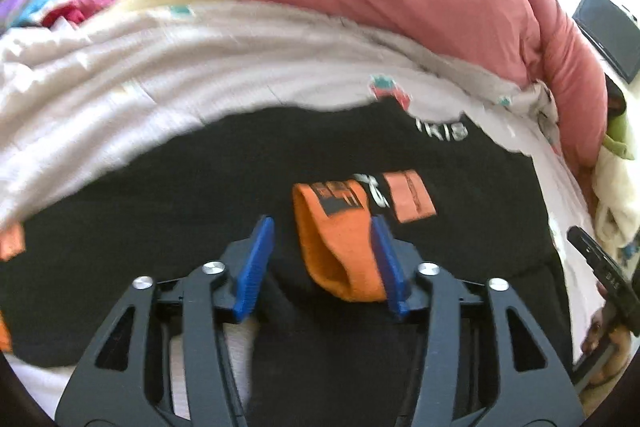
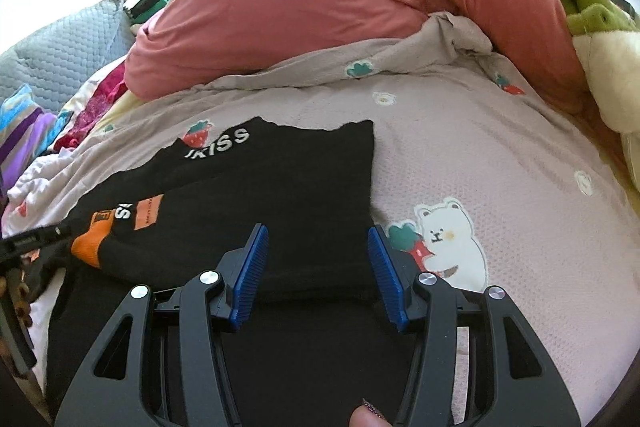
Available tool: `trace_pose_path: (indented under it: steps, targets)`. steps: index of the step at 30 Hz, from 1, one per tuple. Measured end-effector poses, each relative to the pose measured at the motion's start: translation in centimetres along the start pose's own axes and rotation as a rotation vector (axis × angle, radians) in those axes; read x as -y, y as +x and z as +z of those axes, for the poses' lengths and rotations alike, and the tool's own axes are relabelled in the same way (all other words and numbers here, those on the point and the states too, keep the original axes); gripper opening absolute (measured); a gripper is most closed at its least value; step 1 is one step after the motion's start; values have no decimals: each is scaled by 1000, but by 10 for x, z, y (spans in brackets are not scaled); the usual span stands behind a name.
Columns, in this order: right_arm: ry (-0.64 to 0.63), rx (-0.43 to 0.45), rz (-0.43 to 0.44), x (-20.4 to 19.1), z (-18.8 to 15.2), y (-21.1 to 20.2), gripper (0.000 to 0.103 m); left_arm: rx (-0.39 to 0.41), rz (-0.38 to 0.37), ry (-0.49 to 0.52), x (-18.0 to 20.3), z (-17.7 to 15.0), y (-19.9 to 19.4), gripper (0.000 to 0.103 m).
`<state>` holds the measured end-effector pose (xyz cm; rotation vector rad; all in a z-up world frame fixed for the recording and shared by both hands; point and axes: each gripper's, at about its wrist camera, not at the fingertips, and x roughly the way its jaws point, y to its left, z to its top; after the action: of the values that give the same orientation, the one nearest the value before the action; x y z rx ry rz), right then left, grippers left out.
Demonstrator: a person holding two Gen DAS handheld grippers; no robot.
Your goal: Fold small clothes
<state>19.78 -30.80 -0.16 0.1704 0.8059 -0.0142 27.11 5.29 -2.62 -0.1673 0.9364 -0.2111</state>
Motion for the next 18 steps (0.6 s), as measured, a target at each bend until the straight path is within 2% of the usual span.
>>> trace_pose_path:
  steps: [2,4,5,9,12,14,16,18]
  targets:
    - [-25,0,20,-10,2,1,51,37,22,9,2,3,-9,57]
    - [-50,-9,39,-20,5,4,50,53,0,31,11,4,-14,60]
    - [-61,-16,51,-25,6,6,51,54,-27,59,19,3,-15,61]
    - [-93,-69,80,-40,7,18,51,33,-53,177,53,-6,-4,62]
    - [-123,-110,73,-45,3,28,51,-24,-66,212,63,-16,14,62]
    - [-120,-148,52,-42,-2,35,51,-78,-29,218,61,-23,29,63]
    - [-102,-192,29,-34,-8,44,51,-131,14,199,52,-28,45,65]
    - [-79,-238,0,-24,-14,53,51,-148,-2,161,41,-29,52,66]
